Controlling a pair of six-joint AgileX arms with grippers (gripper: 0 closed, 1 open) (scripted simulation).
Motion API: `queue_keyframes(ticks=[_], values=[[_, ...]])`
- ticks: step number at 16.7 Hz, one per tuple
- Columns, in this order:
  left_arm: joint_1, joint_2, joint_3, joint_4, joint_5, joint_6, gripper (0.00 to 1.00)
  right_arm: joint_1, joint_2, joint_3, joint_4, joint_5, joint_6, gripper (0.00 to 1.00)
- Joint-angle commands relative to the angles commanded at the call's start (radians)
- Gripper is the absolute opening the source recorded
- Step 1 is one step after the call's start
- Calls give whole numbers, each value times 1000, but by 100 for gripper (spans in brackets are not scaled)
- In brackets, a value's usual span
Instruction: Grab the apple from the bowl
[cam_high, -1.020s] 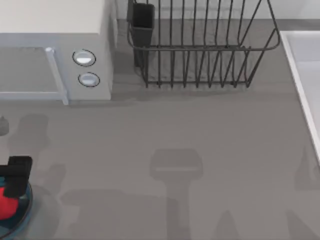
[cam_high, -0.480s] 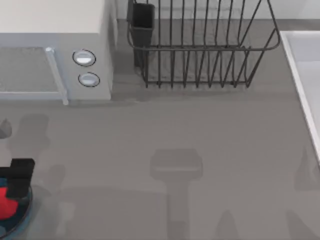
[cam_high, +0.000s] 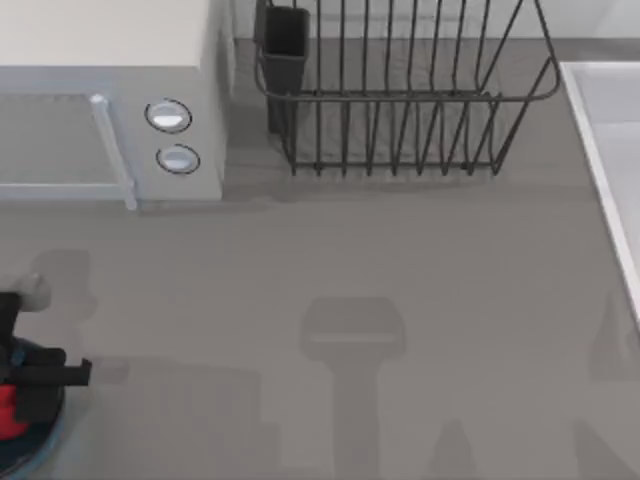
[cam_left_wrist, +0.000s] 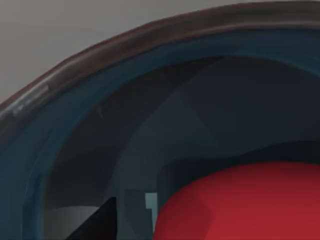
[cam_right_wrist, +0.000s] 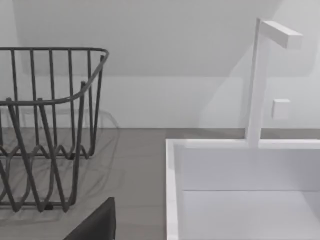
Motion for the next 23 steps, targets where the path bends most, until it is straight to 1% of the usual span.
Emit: queue_keyframes(ticks=[2, 6, 19, 20, 23], values=[[0, 28, -33, 47, 0, 1, 100, 0, 0, 0, 0, 0, 0, 100], [0, 32, -38, 54, 0, 1, 100, 0, 0, 0, 0, 0, 0, 100], [0, 32, -38, 54, 0, 1, 2, 0, 0, 0, 0, 0, 0, 100], [0, 32, -38, 54, 0, 1, 0, 0, 0, 0, 0, 0, 0, 100], [0, 32, -38, 54, 0, 1, 0, 0, 0, 0, 0, 0, 0, 100]])
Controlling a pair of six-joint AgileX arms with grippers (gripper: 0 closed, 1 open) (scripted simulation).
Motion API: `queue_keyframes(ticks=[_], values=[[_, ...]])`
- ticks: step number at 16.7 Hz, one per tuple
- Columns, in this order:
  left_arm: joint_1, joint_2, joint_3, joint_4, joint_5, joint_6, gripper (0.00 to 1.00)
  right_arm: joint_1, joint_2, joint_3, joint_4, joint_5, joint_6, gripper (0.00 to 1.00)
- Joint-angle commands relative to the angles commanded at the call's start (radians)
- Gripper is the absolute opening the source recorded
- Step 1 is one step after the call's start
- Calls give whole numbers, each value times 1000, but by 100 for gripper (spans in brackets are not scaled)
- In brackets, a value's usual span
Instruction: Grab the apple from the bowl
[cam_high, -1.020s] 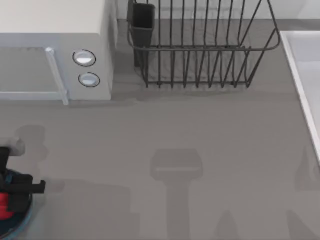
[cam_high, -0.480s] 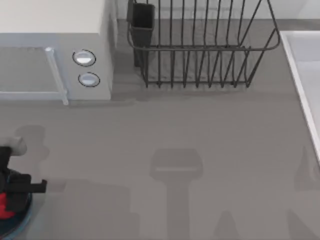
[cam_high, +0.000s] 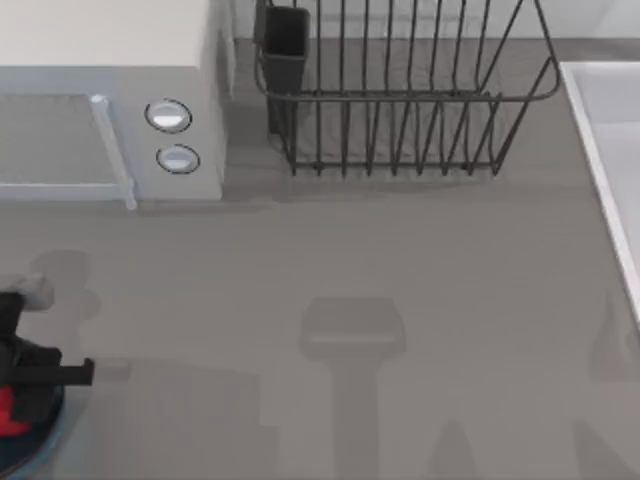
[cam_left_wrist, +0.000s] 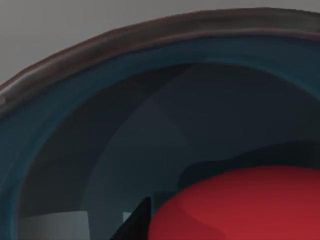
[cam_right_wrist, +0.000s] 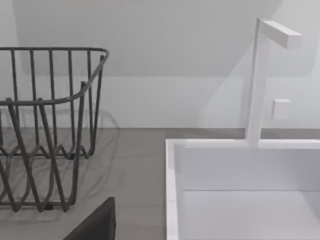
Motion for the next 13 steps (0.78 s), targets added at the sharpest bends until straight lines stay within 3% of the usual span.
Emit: queue_keyframes(ticks=[4, 5, 9, 13], values=[[0, 0, 0, 0, 0, 0, 0, 0, 0, 0, 0, 0, 0, 100], [6, -98, 59, -95, 46, 18, 0, 0, 0, 0, 0, 0, 0, 100], [4, -91, 127, -164, 46, 16, 0, 0, 0, 0, 0, 0, 0, 100], [0, -86, 358, -402, 46, 12, 0, 0, 0, 0, 0, 0, 0, 100]])
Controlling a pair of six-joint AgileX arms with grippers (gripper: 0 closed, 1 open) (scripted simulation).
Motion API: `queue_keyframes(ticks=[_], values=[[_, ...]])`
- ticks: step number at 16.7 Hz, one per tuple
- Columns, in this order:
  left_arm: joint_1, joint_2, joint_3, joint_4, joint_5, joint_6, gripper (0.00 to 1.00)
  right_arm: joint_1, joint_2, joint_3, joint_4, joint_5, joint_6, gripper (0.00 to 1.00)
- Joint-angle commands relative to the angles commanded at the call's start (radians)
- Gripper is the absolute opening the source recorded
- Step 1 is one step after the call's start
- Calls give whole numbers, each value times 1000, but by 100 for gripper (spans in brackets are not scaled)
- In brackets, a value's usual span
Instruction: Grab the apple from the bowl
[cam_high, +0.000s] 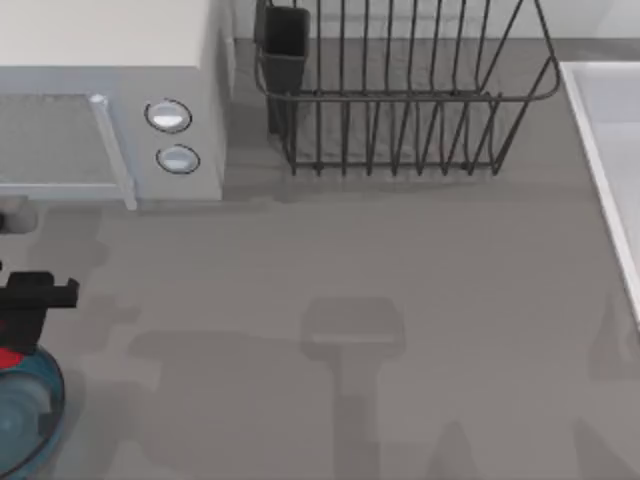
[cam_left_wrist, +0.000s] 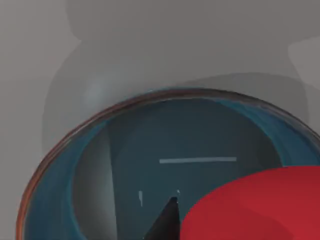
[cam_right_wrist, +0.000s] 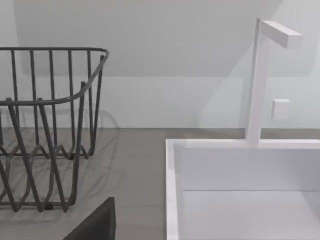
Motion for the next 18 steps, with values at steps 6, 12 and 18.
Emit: queue_keyframes(ticks=[6, 12, 18], values=[[-8, -29, 455, -501, -1, -8, 0, 0, 0, 0, 0, 0, 0, 100], [-12, -71, 682, -733, -2, -13, 0, 0, 0, 0, 0, 0, 0, 100], [-22, -57, 685, -729, -3, -25, 0, 0, 0, 0, 0, 0, 0, 100]])
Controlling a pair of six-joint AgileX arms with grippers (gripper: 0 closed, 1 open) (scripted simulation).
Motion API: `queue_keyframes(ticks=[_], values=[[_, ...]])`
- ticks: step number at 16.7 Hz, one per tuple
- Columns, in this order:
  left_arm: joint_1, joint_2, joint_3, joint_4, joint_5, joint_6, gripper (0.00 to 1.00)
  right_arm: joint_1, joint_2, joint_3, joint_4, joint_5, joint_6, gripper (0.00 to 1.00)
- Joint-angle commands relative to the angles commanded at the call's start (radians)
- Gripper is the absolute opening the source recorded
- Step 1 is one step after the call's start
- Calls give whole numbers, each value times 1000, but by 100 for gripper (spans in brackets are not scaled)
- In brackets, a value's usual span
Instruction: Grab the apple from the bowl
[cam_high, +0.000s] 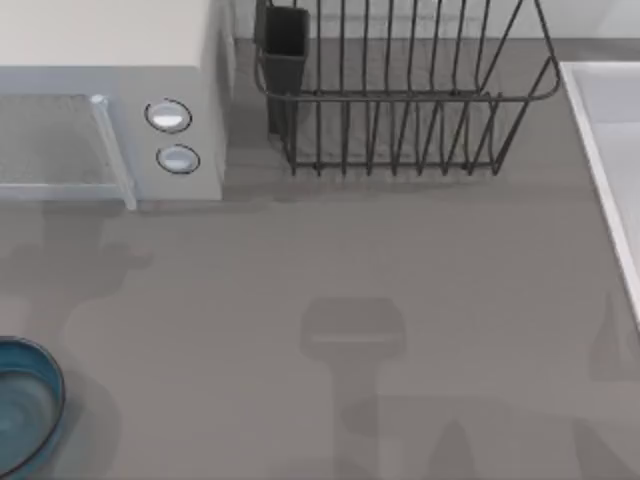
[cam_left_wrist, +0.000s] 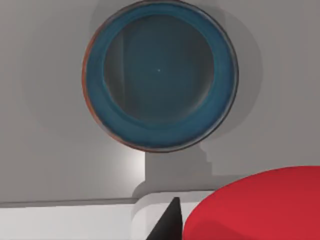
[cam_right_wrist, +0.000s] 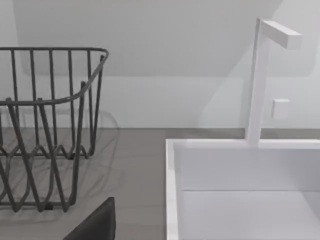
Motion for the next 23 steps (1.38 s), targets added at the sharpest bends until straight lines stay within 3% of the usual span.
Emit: queue_keyframes(ticks=[4, 10, 13, 16, 23], values=[[-152, 96, 13, 55, -9, -152, 0, 0, 0, 0, 0, 0, 0, 100], [-588, 290, 3, 228, -30, -592, 0, 0, 0, 0, 0, 0, 0, 100], [-732, 357, -14, 311, -39, -737, 0, 0, 0, 0, 0, 0, 0, 100], [-781, 378, -25, 348, -43, -786, 0, 0, 0, 0, 0, 0, 0, 100], [-777, 388, -88, 418, -41, -783, 0, 0, 0, 0, 0, 0, 0, 100]])
